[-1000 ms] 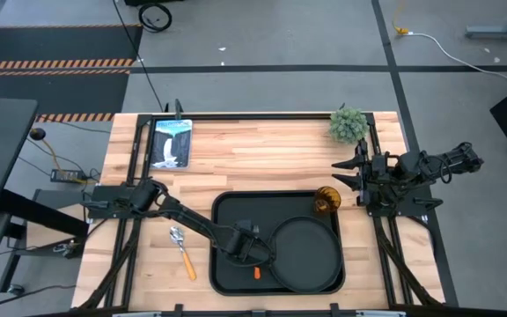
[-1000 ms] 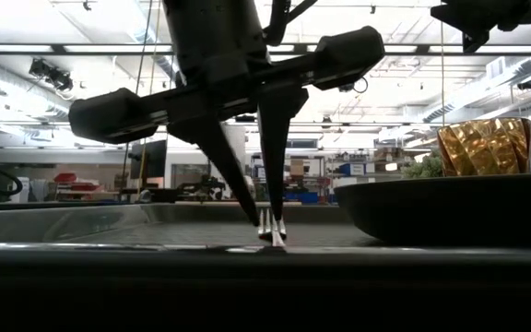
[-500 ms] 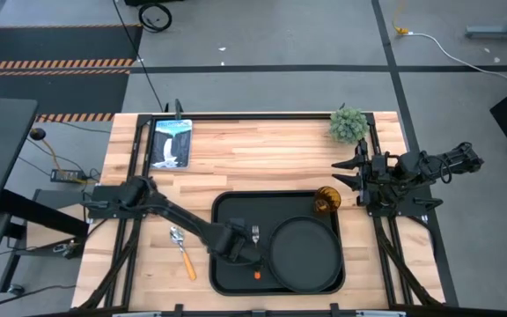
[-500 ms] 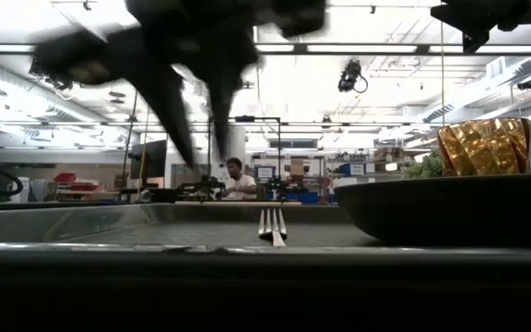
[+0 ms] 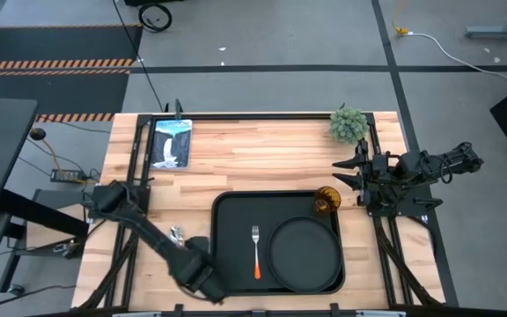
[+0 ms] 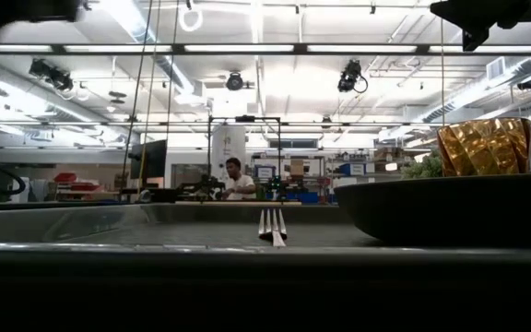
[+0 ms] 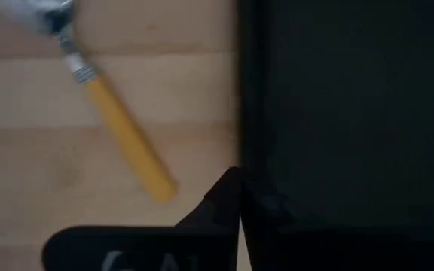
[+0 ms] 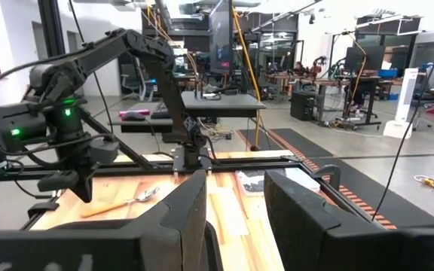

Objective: Pick and place plate/cup/fork/spoon on tray
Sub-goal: Put the yellow spoon to the left side of the orange fork on the black serving tray

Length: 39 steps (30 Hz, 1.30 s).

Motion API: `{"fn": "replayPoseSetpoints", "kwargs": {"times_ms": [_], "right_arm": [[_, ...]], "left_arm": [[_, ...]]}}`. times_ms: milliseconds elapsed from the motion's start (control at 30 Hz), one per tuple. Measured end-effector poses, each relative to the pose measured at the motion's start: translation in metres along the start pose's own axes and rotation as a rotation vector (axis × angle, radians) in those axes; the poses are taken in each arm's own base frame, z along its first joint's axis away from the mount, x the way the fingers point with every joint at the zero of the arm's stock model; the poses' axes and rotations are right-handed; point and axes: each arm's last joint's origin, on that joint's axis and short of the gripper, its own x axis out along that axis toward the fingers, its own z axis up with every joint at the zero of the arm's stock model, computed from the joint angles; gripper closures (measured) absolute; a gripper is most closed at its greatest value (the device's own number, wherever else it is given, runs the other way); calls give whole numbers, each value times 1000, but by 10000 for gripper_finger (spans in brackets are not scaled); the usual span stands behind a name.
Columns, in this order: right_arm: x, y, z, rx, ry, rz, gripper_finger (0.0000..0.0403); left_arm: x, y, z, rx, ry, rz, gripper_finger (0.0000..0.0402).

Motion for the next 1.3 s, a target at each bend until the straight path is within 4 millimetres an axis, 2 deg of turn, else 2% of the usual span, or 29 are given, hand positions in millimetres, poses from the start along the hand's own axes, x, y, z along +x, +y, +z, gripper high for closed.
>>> {"fn": "replayPoseSetpoints", "kwargs": {"times_ms": [133,267,433,667,833,1067,1300], "right_arm": [[0,0,0,-1,-1,0,261],[0,0,0,-2,0,0,261],[0,0,-1,-6,7,0,261],[0,0,-1,-6,8,0,261],[0,0,-1,-6,9,0,261],[0,0,-1,-5,9,0,261],[0,0,-1,-3,9,0,261]], "left_arm": [[5,21,-3,-9,48,24,397],[15,33,6,-33,53,131,381],[29,45,16,-53,47,220,335],[50,47,18,-76,95,173,257],[54,50,23,-82,78,190,220],[66,55,27,-94,109,178,224],[71,53,30,-106,132,155,262]]}}
